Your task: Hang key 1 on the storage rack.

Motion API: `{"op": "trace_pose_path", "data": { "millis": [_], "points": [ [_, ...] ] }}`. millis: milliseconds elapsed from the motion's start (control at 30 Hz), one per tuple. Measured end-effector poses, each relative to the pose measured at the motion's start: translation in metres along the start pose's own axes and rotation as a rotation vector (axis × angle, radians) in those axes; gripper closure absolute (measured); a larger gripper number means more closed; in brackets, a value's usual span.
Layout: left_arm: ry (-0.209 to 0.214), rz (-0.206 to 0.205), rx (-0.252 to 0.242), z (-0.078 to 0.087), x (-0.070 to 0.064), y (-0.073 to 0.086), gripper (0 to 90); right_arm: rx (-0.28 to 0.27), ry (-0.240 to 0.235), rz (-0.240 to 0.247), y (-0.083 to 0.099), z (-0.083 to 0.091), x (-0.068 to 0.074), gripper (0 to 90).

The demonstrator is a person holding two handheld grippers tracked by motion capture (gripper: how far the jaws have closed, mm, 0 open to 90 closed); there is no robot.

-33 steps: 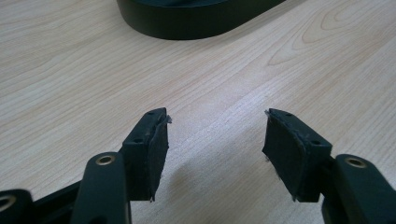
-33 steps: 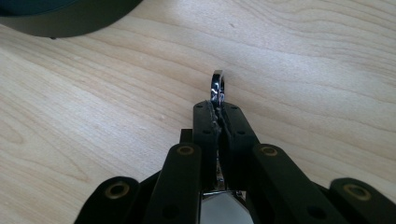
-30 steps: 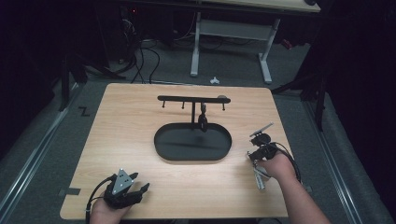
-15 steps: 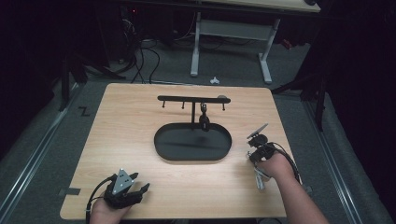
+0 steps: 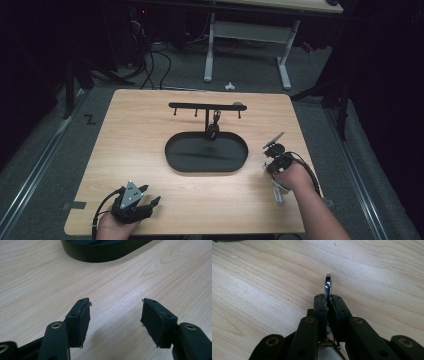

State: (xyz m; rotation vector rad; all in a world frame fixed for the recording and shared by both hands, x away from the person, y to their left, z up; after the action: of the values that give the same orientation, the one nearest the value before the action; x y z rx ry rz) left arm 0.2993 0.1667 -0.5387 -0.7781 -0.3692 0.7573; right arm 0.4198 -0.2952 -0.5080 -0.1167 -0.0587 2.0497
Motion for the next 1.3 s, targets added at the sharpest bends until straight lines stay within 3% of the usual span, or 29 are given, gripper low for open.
{"op": "trace_pose_path", "data": {
  "millis": [233,333,567,1000,1300],
  "points": [
    [0.004,-0.002,-0.008,-0.002,0.0,-0.003,40.3,-0.015,0.032,0.017,0.001,0.002,0.004,85.3],
    [0.008,-0.011,-0.002,-0.005,-0.001,-0.004,40.4,-0.027,-0.004,0.022,0.004,0.012,0.006,85.9],
    [0.018,-0.021,-0.013,-0.009,-0.004,-0.01,40.4,-0.071,-0.039,0.023,0.013,0.037,0.008,86.0],
    [0.032,-0.04,-0.027,-0.016,-0.007,-0.018,40.4,-0.138,-0.038,0.044,0.021,0.084,0.018,86.1],
    [0.036,-0.042,-0.034,-0.018,-0.007,-0.02,40.4,-0.155,-0.032,0.053,0.019,0.103,0.022,86.2]
  ]
}}
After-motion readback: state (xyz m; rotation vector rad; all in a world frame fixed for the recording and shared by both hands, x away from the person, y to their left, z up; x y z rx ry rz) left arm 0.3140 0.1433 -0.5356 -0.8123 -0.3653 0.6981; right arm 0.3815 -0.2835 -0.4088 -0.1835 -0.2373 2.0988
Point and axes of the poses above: each handheld gripper's, and its own axes: z roughly backward along the jaws, y roughly out of its underside, x roughly to its left, the point moved 2 cm from there along -z, roughly forward along the jaws, and after that the axes turned 5 degrees about x, right-handed, at the moved point
